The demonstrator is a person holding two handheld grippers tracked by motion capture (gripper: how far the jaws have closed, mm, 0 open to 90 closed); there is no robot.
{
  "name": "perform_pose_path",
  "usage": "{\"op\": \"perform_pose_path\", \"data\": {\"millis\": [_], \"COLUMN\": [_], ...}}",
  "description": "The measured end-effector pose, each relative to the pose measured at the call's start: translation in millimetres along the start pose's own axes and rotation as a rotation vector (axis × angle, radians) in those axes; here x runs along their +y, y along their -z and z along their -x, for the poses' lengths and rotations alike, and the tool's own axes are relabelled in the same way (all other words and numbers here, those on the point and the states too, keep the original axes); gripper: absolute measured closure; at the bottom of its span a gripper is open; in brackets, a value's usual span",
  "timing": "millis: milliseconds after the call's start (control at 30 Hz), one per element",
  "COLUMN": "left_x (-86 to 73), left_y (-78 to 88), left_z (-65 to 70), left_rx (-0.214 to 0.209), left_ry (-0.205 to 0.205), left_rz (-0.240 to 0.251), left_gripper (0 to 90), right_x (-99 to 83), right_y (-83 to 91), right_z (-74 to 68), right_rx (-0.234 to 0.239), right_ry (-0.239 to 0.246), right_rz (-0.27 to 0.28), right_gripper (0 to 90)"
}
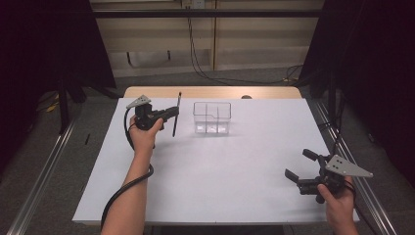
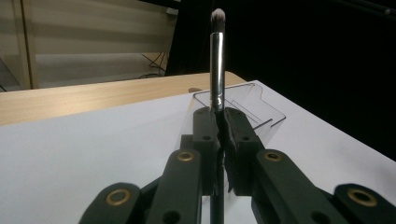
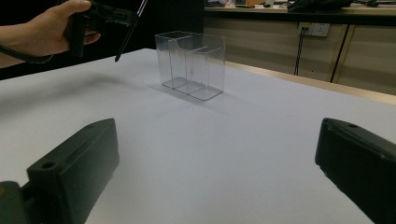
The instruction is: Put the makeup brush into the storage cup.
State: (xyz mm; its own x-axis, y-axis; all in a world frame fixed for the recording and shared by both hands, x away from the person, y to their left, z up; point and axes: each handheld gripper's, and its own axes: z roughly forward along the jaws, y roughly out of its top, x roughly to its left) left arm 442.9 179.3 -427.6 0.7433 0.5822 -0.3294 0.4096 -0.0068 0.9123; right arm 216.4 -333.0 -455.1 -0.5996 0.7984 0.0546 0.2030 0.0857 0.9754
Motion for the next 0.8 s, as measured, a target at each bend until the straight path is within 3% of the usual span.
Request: {"op": "perform_pose_path", "data": {"millis": [800], "left_x": [22.1], "left_y": [-7.2], "left_z": [9.0], "left_rx": [-0.018], "left_ry": [-0.024], "left_rz": [0.029], "left_gripper": [84.2], "right_x": [-0.4], "right_y": [0.3], "right_z": [-0.1], "right_rx": [0.003], "right_ry": [-0.006], "right_rz": [-0.003], "right_gripper": [0.0]}}
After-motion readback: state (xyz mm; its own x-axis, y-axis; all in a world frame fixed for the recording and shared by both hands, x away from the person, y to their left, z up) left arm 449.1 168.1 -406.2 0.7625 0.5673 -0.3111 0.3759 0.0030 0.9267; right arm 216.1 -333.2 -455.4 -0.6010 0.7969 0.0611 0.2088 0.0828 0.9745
